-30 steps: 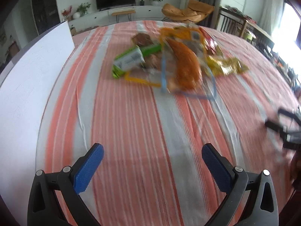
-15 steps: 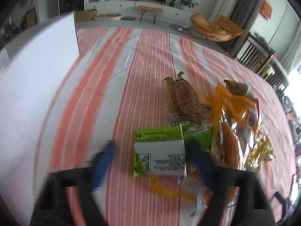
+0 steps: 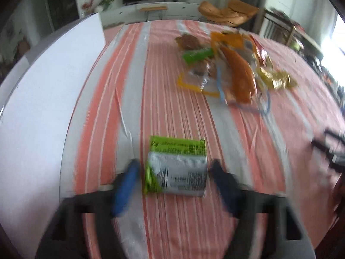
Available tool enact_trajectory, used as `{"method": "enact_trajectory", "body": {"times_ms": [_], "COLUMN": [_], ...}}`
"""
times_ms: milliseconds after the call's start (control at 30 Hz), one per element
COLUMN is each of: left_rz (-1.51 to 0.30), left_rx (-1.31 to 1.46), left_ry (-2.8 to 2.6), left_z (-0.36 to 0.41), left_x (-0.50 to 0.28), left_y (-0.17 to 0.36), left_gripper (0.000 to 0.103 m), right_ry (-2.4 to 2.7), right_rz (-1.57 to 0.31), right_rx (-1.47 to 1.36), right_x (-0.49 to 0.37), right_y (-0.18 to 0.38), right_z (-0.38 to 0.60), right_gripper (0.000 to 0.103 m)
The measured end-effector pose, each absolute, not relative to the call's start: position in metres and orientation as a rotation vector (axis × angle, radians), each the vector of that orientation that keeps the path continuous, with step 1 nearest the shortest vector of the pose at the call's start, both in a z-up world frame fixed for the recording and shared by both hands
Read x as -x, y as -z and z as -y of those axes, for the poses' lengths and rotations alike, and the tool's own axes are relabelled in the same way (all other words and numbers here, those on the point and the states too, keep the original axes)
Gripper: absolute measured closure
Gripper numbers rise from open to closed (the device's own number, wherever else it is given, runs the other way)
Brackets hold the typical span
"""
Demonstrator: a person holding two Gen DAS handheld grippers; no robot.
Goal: Organize snacks
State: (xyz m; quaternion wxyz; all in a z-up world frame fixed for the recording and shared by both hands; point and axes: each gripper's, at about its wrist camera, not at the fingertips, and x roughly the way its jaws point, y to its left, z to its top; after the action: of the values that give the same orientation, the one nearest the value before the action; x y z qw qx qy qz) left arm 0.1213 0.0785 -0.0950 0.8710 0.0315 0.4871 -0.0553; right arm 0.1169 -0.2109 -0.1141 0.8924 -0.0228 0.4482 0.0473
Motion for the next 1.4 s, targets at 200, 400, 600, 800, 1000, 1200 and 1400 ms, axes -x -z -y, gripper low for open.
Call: {"method": "enact_trajectory", "body": {"times_ms": [200,400,600,800,1000,1200,1400], "left_rz": [-0.964,-0.943,-0.942,-0.942,-0.942,-0.942,-0.942], "left_rx": [-0.056,-0.052,-0.053,-0.053,-0.053,-0.053,-0.052], "left_ry": [0.100,0.088,0.086,0.086,0.086,0.086,0.086], "left_z": [-0.0829,-0.0818,-0.0813,-0.0813,-0.0813,-0.0813,-0.0813], "left_x": [-0.1268,-0.1261,-0.1255,-0.1254,-0.1253,-0.1253,-0.1253], "left_y": [0.1014,0.1014,0.1013,0.1015,0.1015,0.1015,0.1015], "left_gripper": [0.000,0.000,0.000,0.000,0.000,0.000,0.000], "right_ry": [-0.098,-0.097,-0.096,-0.091,-0.083,-0.083,-0.087], "right_rz": [-0.929,-0.930,-0.929,-0.928,-0.926,-0.926,-0.927], "right_rx": [0.047,0.047,0.047,0.045,0.043,0.043,0.043], "right_x": [-0.1165,-0.1165,-0.1168,-0.1143,-0.1125,-0.1127,-0.1125], "right_y": [0.1137,0.1139,0.1139,0.1135,0.1139,0.1137,0.1136], "right_z": [0.2111,0.2111,0.2110,0.2121,0.2119,0.2121,0.2122], "right_gripper": [0.000,0.000,0.000,0.000,0.000,0.000,0.000]}}
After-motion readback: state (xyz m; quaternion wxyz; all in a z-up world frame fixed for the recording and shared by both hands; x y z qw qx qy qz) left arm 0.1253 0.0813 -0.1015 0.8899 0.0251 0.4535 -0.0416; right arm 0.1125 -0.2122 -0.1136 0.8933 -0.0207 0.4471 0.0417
